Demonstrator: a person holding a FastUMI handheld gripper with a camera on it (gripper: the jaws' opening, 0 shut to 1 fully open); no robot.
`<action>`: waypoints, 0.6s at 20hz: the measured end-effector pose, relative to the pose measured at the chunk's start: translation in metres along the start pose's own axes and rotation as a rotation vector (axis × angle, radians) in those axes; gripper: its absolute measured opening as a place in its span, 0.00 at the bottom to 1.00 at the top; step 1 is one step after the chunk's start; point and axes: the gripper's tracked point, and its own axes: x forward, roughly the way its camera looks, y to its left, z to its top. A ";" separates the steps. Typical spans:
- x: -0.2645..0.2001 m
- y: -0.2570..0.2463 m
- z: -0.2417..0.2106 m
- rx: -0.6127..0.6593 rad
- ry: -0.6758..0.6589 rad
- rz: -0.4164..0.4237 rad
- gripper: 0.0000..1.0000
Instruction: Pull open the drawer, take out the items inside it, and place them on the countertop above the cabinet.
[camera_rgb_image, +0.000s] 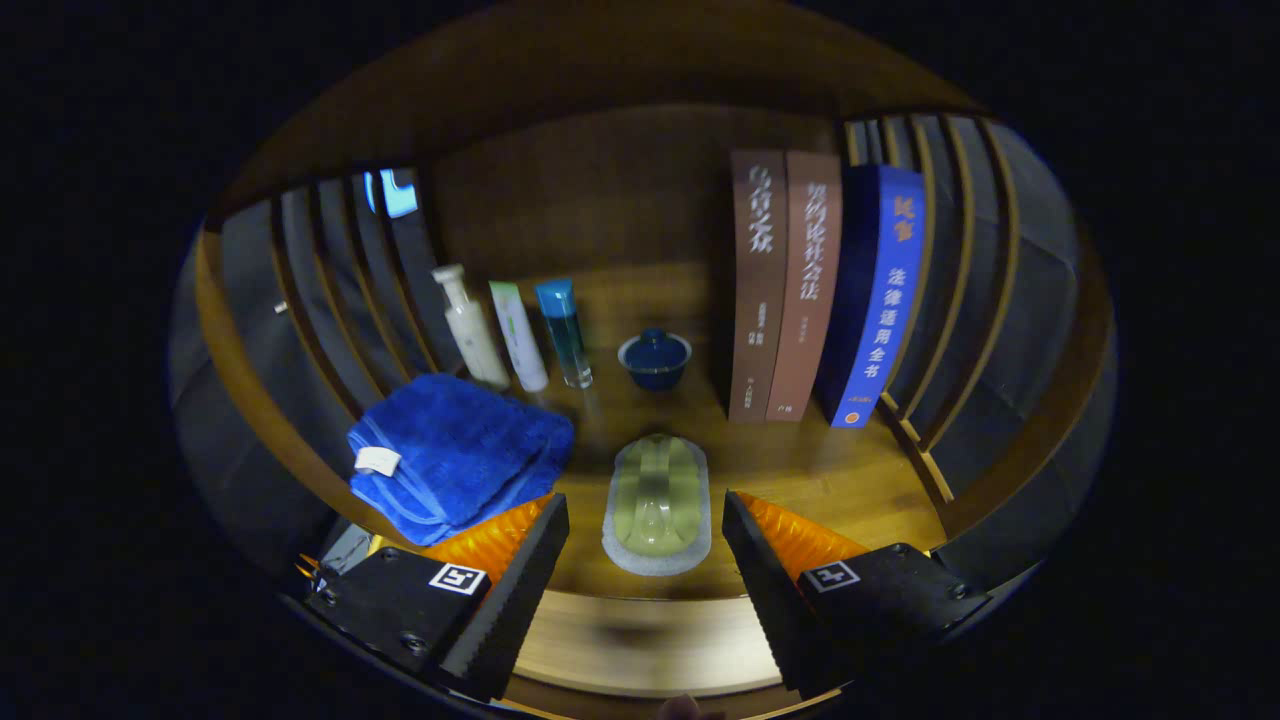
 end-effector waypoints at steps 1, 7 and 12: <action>-0.014 0.000 0.001 -0.003 -0.055 0.001 0.99; -0.112 0.015 -0.013 -0.046 -0.347 0.033 1.00; -0.173 0.031 -0.074 -0.046 -0.495 0.048 0.99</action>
